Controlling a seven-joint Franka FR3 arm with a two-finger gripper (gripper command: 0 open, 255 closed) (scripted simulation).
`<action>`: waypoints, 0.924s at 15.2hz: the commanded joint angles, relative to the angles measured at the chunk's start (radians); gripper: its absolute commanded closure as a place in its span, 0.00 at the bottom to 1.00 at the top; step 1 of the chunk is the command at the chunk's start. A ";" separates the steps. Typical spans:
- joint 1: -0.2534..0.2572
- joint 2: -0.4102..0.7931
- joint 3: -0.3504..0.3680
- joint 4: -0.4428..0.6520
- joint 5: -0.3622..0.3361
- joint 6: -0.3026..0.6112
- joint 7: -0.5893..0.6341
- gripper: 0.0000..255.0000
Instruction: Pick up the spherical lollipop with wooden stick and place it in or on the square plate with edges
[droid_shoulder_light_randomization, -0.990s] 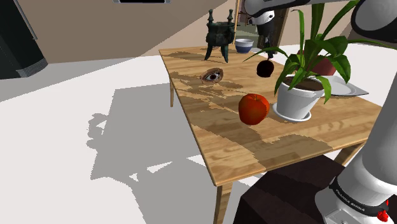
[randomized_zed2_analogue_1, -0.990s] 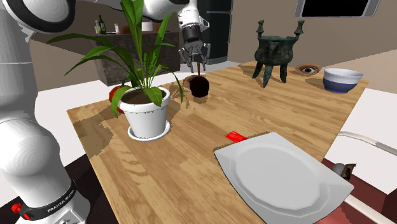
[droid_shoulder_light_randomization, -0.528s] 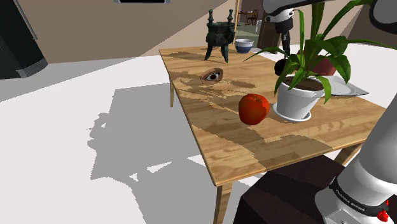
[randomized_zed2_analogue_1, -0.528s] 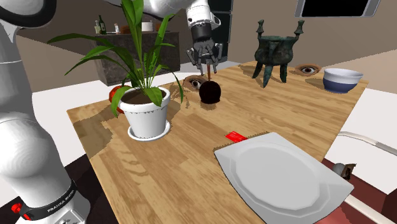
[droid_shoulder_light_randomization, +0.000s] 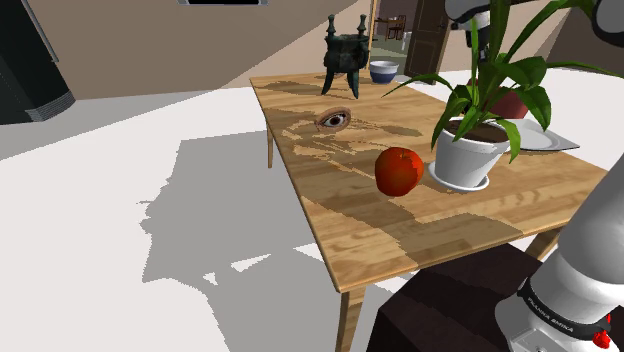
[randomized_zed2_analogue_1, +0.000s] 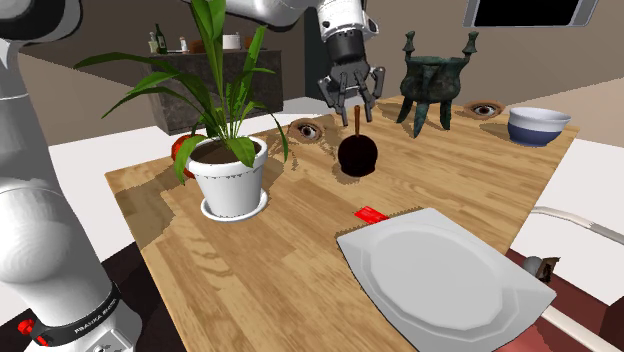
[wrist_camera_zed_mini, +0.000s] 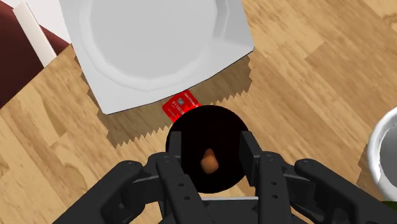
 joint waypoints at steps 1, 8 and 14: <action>-0.024 0.001 -0.019 0.005 0.000 0.015 -0.042 1.00; -0.123 0.041 -0.093 0.059 0.026 0.069 -0.207 1.00; -0.227 0.123 -0.149 0.161 0.084 0.102 -0.361 1.00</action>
